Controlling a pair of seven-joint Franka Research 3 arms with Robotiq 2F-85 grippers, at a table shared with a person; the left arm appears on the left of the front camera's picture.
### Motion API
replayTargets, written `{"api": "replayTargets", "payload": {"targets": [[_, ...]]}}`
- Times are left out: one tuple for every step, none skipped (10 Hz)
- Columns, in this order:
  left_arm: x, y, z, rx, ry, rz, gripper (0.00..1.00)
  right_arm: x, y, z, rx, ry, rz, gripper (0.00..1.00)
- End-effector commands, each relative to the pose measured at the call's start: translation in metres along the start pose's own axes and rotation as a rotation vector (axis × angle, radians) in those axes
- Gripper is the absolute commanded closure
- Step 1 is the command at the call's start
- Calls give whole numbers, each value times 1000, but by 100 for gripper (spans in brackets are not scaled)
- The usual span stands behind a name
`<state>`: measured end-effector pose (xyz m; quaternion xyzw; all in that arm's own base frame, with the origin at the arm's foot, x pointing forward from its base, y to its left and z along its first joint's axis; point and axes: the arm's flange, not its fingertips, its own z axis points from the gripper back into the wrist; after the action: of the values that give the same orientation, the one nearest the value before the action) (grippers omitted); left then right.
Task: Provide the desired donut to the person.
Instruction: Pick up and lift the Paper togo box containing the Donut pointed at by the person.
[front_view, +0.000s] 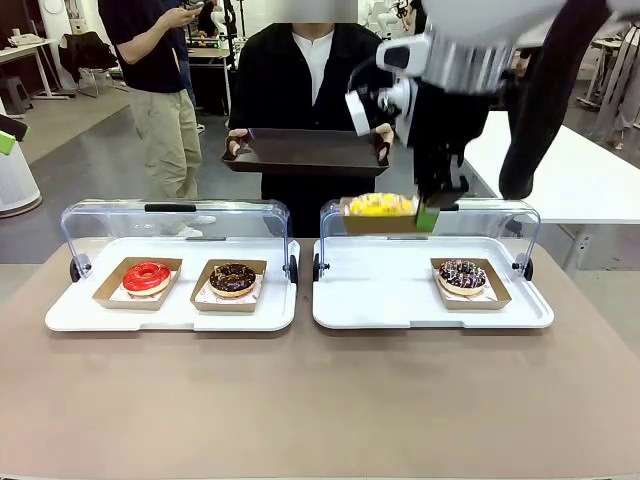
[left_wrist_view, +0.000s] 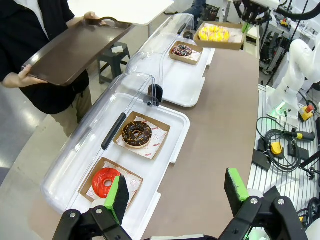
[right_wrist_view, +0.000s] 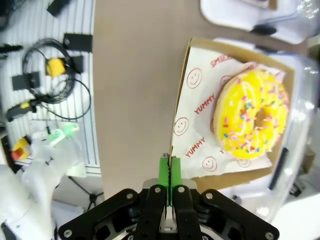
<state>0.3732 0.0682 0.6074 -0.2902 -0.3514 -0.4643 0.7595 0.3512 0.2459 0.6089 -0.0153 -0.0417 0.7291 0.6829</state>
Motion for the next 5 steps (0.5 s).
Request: {"api": "replayTargets", "payload": {"targets": [[1,-1,0,-6,-19,-2,0,6,-30,21,16,25,-51,100],[1,-1,0,-6,-19,-2,0,7,-46,27,36,20,-79,100],[1,-1,0,-6,-19,-2,0,6,-59,28,50,16,-94,100],[1,-1,0,-6,-19,-2,0,4,-79,26,70,-3,-74,100],[1,-1,0,-6,-19,-2,0,3,-89,22,73,-22,-58,100]]}}
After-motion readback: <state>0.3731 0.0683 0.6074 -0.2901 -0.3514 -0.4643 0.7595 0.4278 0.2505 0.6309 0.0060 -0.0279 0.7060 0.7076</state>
